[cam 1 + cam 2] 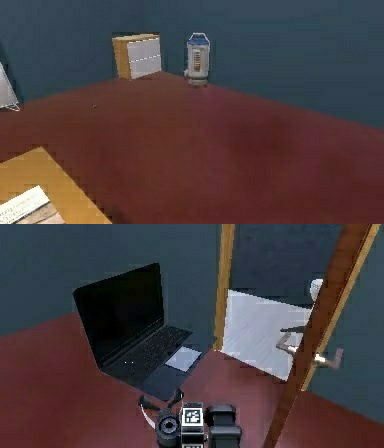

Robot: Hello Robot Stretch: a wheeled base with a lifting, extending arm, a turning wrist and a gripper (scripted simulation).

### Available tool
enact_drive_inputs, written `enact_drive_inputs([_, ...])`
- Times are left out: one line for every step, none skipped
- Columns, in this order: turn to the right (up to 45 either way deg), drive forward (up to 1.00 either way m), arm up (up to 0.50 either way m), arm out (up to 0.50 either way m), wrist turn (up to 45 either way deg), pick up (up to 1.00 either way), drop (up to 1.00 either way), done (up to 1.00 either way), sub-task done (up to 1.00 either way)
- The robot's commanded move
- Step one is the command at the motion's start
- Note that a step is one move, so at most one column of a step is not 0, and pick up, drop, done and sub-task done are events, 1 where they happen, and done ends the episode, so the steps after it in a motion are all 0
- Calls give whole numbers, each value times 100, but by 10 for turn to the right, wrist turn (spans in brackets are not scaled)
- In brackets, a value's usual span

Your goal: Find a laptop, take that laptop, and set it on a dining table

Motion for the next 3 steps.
enact_drive_inputs([-450,0,0,0,0,0,0,0,0])
enact_drive_inputs([-450,0,0,0,0,0,0,0,0])
enact_drive_inputs([-450,0,0,0,0,0,0,0,0])
